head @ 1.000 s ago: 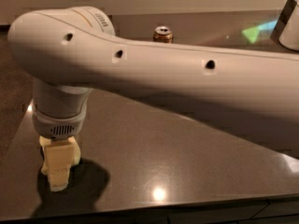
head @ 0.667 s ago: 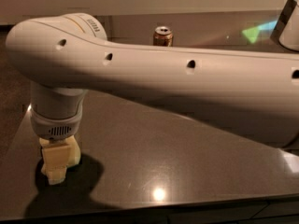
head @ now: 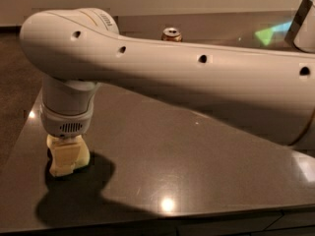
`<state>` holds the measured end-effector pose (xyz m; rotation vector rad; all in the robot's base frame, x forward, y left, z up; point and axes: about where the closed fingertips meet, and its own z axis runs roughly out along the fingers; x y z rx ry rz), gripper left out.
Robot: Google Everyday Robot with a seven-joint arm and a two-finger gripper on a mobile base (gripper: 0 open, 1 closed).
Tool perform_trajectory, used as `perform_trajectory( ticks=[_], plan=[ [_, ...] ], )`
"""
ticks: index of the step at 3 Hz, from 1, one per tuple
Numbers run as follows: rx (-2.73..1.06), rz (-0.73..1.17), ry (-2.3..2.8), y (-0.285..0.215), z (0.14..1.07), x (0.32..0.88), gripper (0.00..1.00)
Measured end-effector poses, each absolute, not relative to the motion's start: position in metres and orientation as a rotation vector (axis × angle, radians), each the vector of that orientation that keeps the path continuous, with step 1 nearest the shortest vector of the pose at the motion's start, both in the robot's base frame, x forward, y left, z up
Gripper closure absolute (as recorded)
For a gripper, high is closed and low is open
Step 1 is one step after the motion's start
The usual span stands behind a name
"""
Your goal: Pick sponge
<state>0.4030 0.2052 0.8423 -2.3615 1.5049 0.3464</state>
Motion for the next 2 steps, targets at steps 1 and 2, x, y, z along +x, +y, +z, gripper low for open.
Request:
perform_trajectory(
  ticks=[1, 2],
  plan=[
    [-2.347, 0.38, 1.481, 0.194, 0.864, 0.407, 0.85],
    [-2.342, 0.421, 1.415, 0.179, 0.902, 0.407, 1.0]
  ],
)
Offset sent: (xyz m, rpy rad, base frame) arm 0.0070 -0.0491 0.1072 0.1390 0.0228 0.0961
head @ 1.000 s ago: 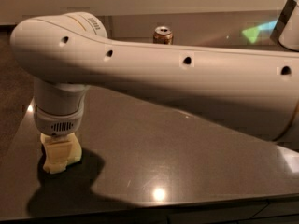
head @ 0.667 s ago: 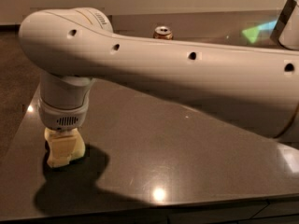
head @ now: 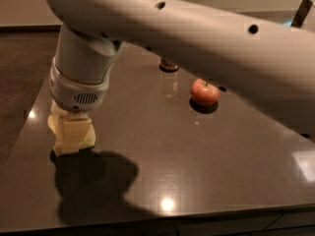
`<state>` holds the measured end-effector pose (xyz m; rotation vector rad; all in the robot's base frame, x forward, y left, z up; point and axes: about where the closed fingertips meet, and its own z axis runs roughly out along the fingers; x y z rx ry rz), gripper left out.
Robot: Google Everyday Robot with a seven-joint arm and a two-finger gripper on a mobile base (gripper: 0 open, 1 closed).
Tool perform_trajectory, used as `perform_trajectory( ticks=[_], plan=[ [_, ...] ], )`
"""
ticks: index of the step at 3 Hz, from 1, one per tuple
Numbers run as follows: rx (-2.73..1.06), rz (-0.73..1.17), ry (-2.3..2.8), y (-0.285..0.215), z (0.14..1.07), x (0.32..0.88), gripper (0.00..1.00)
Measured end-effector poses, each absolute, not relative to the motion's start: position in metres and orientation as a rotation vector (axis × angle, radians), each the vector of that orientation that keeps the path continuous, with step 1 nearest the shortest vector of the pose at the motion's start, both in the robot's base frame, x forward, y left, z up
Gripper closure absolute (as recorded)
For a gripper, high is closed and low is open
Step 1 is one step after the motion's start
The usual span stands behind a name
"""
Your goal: Pick sponge
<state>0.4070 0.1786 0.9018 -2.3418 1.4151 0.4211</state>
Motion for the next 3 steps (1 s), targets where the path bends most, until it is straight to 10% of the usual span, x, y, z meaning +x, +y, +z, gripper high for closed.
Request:
perform_trajectory(
  ticks=[3],
  plan=[
    [-2.357, 0.533, 1.26, 0.145, 0.984, 0.409, 1.0]
  ],
)
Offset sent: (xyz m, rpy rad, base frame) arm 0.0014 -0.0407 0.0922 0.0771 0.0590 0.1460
